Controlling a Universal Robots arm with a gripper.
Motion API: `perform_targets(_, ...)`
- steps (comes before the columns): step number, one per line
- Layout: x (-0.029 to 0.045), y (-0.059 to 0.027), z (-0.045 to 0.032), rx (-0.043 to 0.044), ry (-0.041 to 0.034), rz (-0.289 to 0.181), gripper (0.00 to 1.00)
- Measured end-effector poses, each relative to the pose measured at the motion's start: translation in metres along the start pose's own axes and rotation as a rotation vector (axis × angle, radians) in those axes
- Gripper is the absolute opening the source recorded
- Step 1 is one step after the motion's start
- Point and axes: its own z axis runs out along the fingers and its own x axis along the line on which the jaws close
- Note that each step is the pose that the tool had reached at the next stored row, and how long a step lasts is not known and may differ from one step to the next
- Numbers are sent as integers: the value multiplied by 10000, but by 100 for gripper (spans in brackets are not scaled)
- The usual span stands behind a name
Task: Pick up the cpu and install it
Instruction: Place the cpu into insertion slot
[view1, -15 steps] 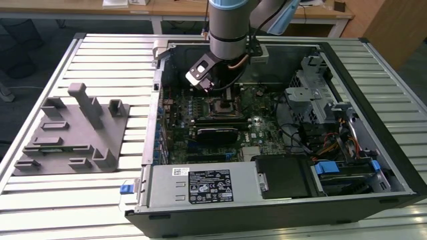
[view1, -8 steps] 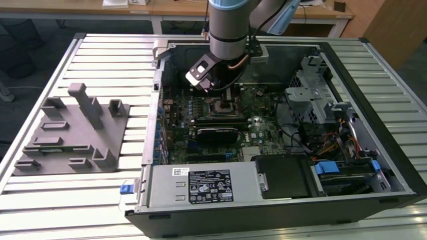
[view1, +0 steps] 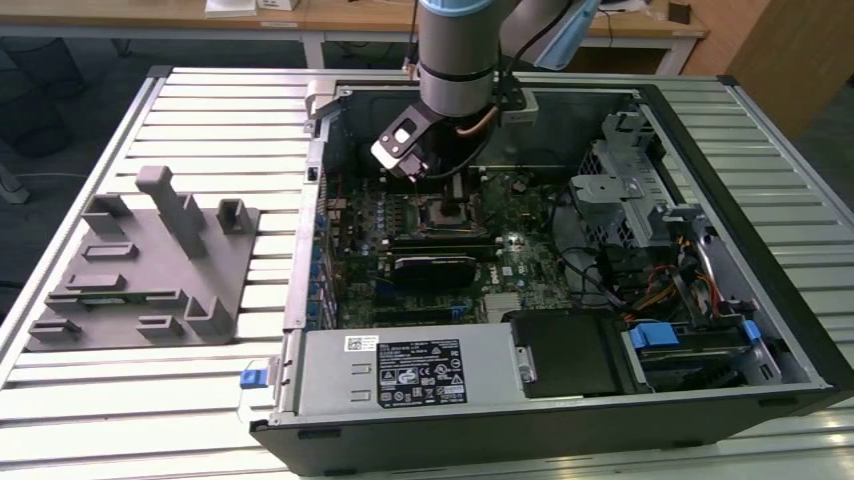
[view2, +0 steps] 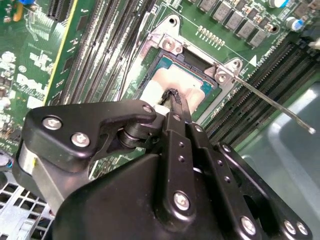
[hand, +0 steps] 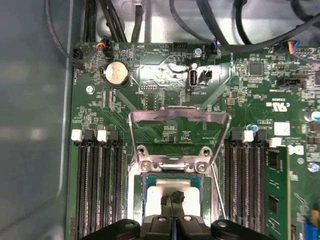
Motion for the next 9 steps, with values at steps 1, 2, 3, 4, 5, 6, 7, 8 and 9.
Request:
perform_targets(1, 0, 1, -25, -1, 1, 0, 11)
perform_targets(2, 1, 3, -53, -4, 2, 0, 11)
perform_targets(3, 1, 5, -85, -4, 1, 0, 11)
perform_targets(4, 1, 7, -119, -5, -1, -1, 11)
perform_targets(5, 2, 9, -155, -11, 1, -1, 11)
perform_targets(6, 2, 11, -189, -15, -1, -1, 11)
perform_targets(7, 3, 13, -224, -21, 0, 0, 11)
perform_targets(8, 3, 15, -259, -26, -1, -1, 11)
perform_targets(9, 4, 17, -292, -34, 1, -1, 11)
